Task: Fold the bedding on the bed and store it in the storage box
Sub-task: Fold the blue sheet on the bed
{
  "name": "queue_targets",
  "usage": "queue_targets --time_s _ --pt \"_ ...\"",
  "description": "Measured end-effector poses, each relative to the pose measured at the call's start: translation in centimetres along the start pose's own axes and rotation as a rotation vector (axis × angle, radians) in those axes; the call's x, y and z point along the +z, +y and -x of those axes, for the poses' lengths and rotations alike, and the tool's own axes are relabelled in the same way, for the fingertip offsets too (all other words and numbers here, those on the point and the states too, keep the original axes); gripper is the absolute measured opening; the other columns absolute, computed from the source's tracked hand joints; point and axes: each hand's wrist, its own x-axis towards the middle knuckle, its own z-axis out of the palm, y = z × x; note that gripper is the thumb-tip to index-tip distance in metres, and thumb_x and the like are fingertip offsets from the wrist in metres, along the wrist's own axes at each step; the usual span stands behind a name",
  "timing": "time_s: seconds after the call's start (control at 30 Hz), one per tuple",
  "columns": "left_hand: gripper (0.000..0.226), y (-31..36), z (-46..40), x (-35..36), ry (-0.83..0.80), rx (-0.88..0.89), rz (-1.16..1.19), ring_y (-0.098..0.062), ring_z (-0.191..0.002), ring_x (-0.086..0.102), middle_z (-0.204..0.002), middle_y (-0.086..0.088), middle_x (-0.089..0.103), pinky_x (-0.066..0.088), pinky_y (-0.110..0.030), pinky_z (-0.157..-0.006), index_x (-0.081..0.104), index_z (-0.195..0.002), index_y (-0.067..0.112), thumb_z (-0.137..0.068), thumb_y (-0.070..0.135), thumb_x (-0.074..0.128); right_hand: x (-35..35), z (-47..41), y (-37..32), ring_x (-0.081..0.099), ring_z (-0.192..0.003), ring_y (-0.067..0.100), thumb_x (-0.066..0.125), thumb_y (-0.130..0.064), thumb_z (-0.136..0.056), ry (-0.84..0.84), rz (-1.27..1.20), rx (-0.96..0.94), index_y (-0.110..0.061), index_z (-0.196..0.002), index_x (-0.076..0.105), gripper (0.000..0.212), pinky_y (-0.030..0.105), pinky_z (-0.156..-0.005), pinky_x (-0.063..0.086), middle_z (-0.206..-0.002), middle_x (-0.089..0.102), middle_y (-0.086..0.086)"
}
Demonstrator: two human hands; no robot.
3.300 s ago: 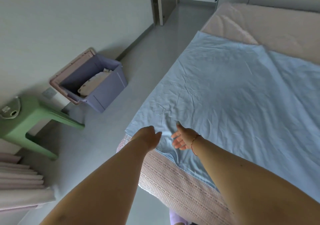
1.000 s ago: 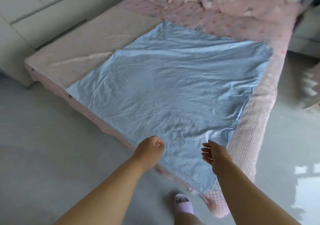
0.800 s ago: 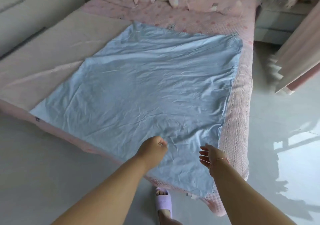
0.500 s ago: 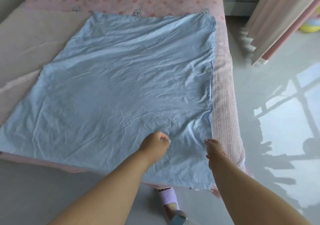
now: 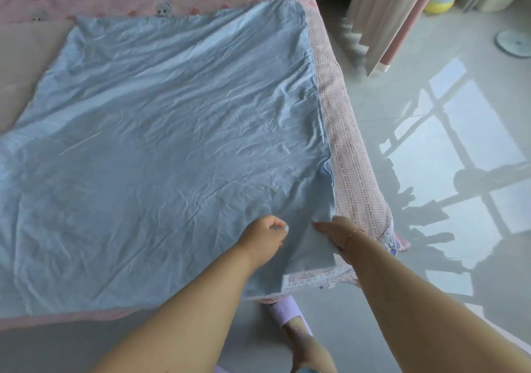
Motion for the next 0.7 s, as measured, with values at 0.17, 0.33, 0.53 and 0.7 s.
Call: queue_targets --time_s 0.17,0.33,0.53,0.7 --pt "0.02 0.4 2.1 -2.1 -0.058 -0.009 0.352 -0.019 -0.088 0.062 -0.101 -0.006 0.067 0.051 -0.033 -0.078 0.064 -0.104 0.02 -0.101 0.03 0.048 4.3 4.0 -3.9 0.066 -0.093 0.036 0.066 -0.018 -0.088 -0.045 -0.167 -0.234 -0.002 -0.103 0.063 0.022 0.054 -0.085 0.053 -0.101 0.068 0.02" --pt "0.034 0.1 4.3 -6.9 -0.01 -0.029 0.516 -0.017 -0.072 0.059 -0.09 -0.005 0.068 0.043 -0.028 -0.069 0.065 -0.097 0.024 -0.102 0.042 0.037 10.4 6.7 -7.2 0.067 -0.087 0.033 0.065 -0.031 -0.088 -0.01 -0.07 -0.368 -0.009 -0.098 0.06 0.025 0.048 -0.081 0.056 -0.096 0.069 0.016" --pt "0.04 -2.6 7.5 -14.4 0.102 -0.004 0.644 -0.018 -0.076 0.055 -0.091 -0.001 0.069 0.04 -0.029 -0.062 0.067 -0.096 0.024 -0.102 0.046 0.035 18.6 10.9 -10.4 0.065 -0.092 0.032 0.059 -0.031 -0.091 -0.029 0.102 -0.47 -0.009 -0.099 0.061 0.024 0.045 -0.087 0.052 -0.096 0.067 0.012" --pt "0.047 -5.8 10.5 -21.3 0.158 0.039 0.709 -0.015 -0.078 0.057 -0.089 0.004 0.07 0.04 -0.03 -0.066 0.067 -0.098 0.025 -0.102 0.051 0.029 26.1 14.8 -12.7 0.059 -0.082 0.026 0.05 -0.034 -0.095 -0.09 0.242 -0.538 -0.006 -0.105 0.061 0.031 0.029 -0.07 0.044 -0.092 0.063 0.009"
